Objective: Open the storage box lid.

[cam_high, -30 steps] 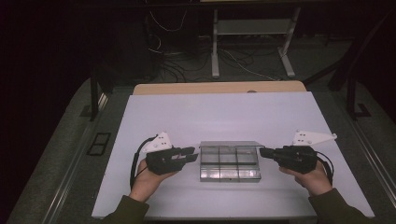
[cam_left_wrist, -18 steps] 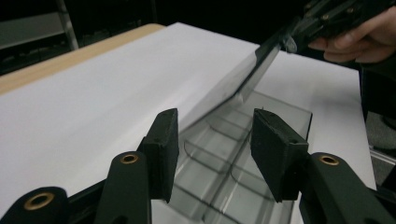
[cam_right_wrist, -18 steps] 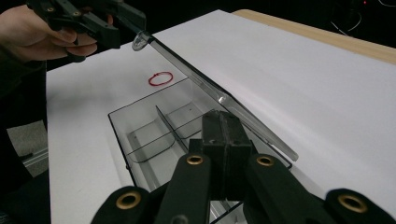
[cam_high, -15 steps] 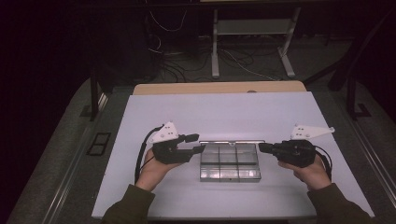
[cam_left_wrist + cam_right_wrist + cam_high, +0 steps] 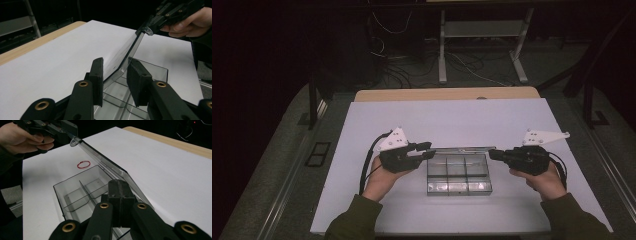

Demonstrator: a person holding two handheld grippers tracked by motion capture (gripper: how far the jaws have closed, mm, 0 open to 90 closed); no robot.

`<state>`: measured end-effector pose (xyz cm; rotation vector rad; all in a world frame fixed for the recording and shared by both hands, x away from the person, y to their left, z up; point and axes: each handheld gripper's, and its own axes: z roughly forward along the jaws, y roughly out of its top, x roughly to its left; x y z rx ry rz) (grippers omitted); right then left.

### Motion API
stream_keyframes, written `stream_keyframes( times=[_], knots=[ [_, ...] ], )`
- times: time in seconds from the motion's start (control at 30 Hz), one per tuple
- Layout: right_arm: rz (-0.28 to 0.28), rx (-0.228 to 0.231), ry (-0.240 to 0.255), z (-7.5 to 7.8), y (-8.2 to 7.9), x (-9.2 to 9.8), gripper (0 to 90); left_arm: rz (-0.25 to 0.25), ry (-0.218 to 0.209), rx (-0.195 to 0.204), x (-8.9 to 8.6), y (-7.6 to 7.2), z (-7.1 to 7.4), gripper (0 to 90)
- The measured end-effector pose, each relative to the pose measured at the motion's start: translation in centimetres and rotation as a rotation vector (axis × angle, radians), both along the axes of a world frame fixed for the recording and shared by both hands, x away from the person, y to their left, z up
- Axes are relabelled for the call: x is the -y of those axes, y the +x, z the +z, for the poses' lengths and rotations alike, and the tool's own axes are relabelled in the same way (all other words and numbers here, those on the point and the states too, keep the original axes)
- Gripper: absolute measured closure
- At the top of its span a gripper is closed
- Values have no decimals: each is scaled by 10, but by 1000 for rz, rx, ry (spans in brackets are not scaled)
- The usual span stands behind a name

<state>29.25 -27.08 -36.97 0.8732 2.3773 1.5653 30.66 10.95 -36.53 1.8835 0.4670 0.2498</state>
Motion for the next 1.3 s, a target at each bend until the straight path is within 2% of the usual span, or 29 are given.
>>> stream_keyframes(
  times=[0.3, 0.53, 0.7, 0.8, 1.03, 1.17, 1.3],
  knots=[
    [-7, 1, 4, 2, 0, 6, 869, 8, -17, -1, -1, 5, -1, 684],
    [-23, 19, -4, 5, 2, 15, 801, 19, -11, 10, 0, 12, 2, 712],
    [-31, 30, 7, 6, 8, 18, 715, 21, -11, 12, -1, 18, 4, 729],
    [-30, 37, 17, 6, 15, 19, 681, 23, -14, 13, 0, 22, 4, 739],
    [-20, 65, 42, 10, 33, 15, 612, 24, 19, 24, 1, 33, 9, 768],
    [-11, 69, 54, 12, 45, 8, 585, 27, 18, 20, 0, 40, 9, 781],
    [28, 59, 83, 13, 54, 1, 558, 26, 5, 11, -1, 47, 8, 788]
  ],
)
